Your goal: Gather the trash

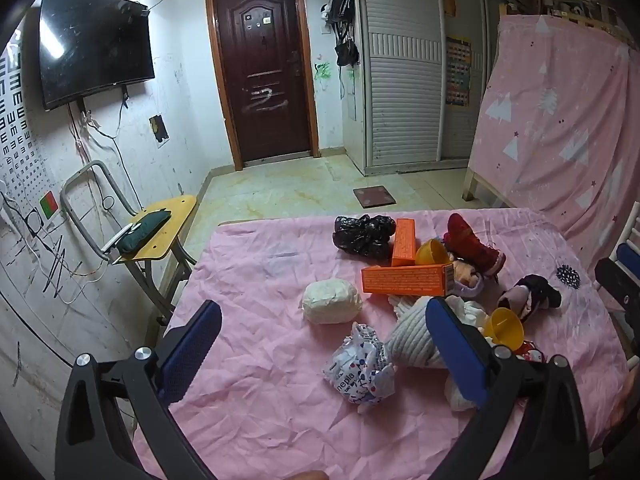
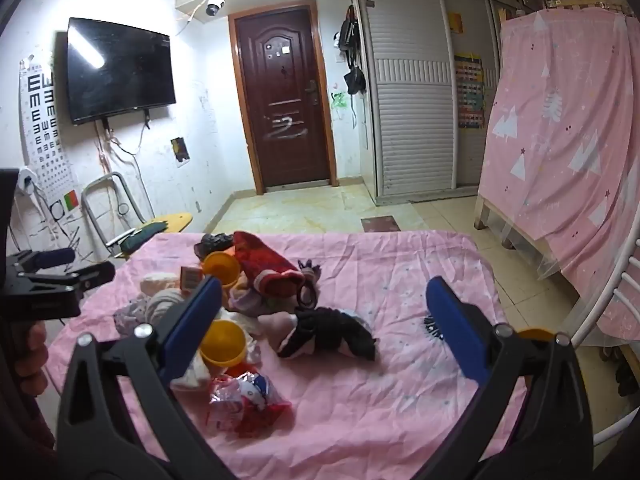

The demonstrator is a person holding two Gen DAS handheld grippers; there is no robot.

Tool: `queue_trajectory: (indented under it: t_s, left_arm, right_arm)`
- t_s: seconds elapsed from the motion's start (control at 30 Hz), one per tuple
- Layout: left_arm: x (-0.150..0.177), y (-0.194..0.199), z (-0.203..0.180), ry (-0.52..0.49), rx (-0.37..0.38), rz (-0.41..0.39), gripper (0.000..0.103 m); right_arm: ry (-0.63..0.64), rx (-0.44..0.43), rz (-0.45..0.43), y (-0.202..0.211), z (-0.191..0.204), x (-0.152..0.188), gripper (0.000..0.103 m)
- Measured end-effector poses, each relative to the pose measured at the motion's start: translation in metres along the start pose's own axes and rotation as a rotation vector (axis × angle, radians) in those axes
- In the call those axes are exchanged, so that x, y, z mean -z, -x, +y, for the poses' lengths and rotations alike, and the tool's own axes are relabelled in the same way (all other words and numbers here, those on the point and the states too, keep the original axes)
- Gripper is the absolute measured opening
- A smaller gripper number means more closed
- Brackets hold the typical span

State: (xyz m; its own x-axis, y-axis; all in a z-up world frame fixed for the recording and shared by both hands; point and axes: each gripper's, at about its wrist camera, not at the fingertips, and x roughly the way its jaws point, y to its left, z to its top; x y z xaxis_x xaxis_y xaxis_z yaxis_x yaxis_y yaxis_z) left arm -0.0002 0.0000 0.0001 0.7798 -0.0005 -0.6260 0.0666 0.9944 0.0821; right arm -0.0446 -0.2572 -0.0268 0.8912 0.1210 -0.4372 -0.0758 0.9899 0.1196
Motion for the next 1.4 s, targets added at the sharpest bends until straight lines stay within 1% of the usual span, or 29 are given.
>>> queue_trajectory:
  t_s: [1.4]
  left_arm:
    - [0.0009,0.0010,-0.0020,-0.010,-0.001,0.001,0.095]
  right_arm:
    - [0.000,-0.003,-0.002,0.0007,0.0010,0.0000,0.097]
